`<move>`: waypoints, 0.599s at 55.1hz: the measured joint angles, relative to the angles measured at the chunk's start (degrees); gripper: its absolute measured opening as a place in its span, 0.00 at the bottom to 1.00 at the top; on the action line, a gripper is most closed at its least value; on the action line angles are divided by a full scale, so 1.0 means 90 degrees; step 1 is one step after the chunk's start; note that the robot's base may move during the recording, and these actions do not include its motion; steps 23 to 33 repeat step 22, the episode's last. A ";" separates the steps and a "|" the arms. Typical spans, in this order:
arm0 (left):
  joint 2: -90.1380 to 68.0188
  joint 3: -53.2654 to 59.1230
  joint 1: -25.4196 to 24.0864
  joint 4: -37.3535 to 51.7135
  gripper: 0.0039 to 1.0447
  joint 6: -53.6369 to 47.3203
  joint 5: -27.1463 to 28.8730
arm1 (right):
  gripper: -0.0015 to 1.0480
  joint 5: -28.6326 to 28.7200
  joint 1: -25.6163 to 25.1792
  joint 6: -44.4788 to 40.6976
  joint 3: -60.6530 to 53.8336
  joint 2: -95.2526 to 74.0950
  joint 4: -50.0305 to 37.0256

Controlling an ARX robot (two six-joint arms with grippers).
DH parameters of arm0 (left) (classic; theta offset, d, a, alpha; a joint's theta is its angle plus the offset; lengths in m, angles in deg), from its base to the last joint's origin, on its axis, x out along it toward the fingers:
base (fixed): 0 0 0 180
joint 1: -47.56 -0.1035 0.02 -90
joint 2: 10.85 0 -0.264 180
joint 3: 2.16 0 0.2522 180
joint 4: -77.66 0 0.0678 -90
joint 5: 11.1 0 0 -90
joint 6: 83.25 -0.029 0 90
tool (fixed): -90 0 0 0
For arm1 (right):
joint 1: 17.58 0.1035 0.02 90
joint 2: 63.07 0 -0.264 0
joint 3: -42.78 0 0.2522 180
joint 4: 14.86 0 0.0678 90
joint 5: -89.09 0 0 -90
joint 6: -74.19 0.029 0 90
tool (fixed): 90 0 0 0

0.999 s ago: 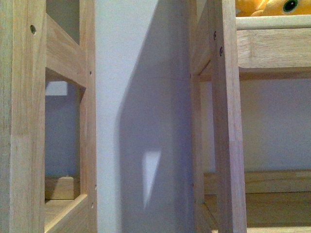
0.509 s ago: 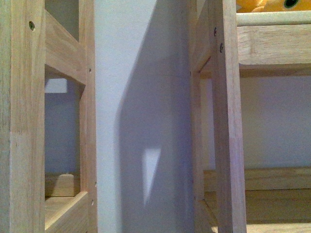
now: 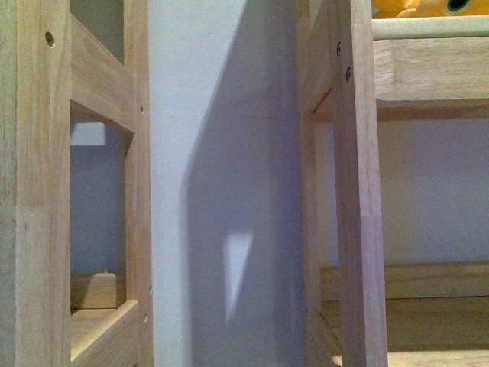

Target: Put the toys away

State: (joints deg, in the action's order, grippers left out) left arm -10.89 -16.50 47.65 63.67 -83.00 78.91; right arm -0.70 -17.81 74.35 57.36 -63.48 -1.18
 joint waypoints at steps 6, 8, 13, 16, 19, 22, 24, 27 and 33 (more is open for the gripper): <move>0.0000 0.0000 0.0000 0.0000 0.94 0.0000 0.0000 | 0.94 0.0000 0.0000 0.0000 0.0000 0.0000 0.0000; 0.0000 0.0000 0.0000 0.0000 0.94 0.0000 0.0000 | 0.94 0.0000 0.0000 0.0000 0.0000 0.0000 0.0000; 0.0000 0.0000 0.0000 0.0000 0.94 0.0000 0.0000 | 0.94 0.0000 0.0002 0.0000 0.0000 0.0000 0.0000; 0.0000 0.0000 0.0000 0.0000 0.94 0.0000 0.0000 | 0.94 0.0000 0.0002 0.0000 0.0000 0.0000 0.0000; 0.0000 0.0000 0.0000 0.0000 0.94 0.0000 0.0000 | 0.94 0.0000 0.0000 0.0000 0.0000 0.0000 0.0000; 0.0000 0.0000 0.0000 0.0000 0.94 0.0000 0.0000 | 0.94 0.0000 0.0002 0.0000 0.0000 0.0000 0.0000; 0.0000 0.0000 0.0000 0.0000 0.94 0.0000 0.0000 | 0.94 0.0000 0.0002 0.0000 0.0000 0.0000 0.0000; 0.0000 0.0000 0.0000 0.0000 0.94 0.0000 0.0000 | 0.94 0.0000 0.0002 0.0000 0.0000 0.0000 0.0000; 0.0000 0.0000 0.0000 0.0000 0.94 0.0000 0.0000 | 0.94 0.0000 0.0002 0.0000 0.0000 0.0000 0.0000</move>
